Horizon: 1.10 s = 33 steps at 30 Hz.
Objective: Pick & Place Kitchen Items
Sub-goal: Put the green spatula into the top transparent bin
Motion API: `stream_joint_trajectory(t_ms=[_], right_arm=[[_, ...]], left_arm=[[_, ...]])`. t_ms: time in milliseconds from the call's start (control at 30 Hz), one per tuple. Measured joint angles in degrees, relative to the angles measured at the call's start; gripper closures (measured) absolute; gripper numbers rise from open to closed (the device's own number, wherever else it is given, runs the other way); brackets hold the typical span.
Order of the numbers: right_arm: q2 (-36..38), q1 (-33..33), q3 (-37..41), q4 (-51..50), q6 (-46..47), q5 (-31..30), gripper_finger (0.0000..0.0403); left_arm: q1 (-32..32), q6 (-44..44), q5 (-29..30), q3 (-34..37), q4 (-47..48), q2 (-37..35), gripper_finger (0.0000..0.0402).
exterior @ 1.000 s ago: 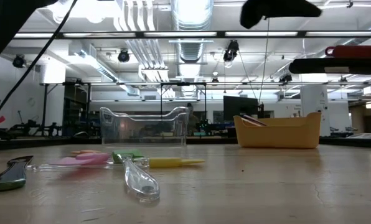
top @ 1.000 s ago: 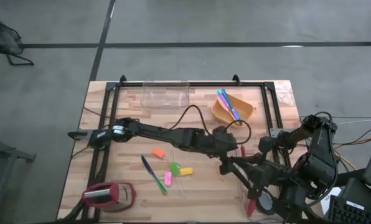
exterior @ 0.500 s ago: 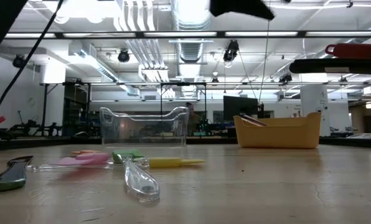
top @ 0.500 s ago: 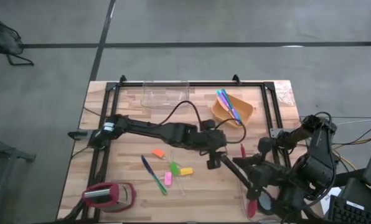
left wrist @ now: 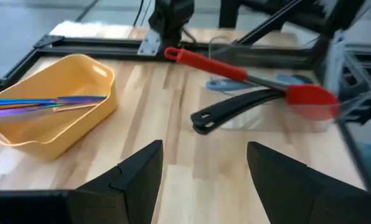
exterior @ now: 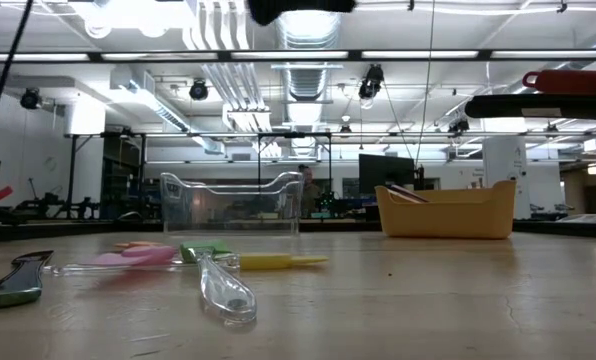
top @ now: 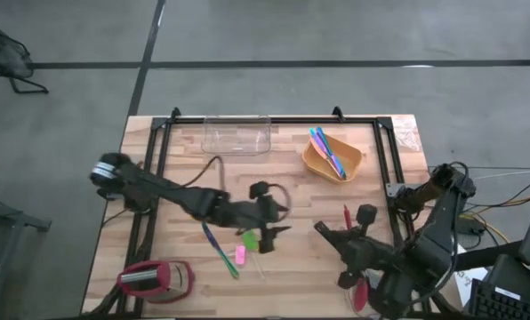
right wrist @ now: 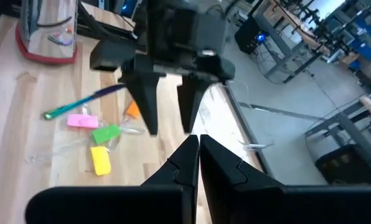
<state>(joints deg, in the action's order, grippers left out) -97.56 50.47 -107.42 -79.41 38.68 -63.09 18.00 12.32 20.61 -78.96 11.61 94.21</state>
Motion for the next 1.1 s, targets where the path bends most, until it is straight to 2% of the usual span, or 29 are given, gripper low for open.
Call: stream_joint_trajectory(t_ms=[133,233,433,533,733,833,1000,1100], right_arm=[[0.0,-2.3,4.2,8.2,-2.5,0.1,0.0384],[0.0,-4.4,7.3,13.8,-4.5,1.8,0.0383],[0.0,-8.4,12.1,24.5,-7.8,6.2,0.0391],[0.0,-10.3,13.7,29.6,-10.1,8.4,0.0394],[-0.1,-14.2,17.6,41.8,-15.2,19.9,0.0394],[-0.6,-15.0,19.7,47.6,-19.5,20.6,0.0394],[-1.0,-16.1,21.3,51.8,-18.0,22.5,0.0394],[-1.0,-16.1,22.0,51.8,-16.9,22.6,0.0394]], left_arm=[[2.1,0.5,0.1,13.5,-12.0,-7.3,0.0163],[3.5,0.9,0.0,21.7,-17.4,-12.0,0.0163],[5.6,2.6,0.1,33.2,-24.7,-18.3,0.0163],[6.6,0.6,-0.1,37.5,-31.4,-20.1,0.0163],[8.5,-3.3,-0.6,42.8,-39.0,-21.8,0.0163],[9.4,-4.7,-0.7,44.4,-43.8,-21.8,0.0163],[9.9,-8.1,-2.1,47.2,-45.6,-22.3,0.0163],[9.0,-9.2,-8.3,48.7,-46.4,-24.2,0.0163]])
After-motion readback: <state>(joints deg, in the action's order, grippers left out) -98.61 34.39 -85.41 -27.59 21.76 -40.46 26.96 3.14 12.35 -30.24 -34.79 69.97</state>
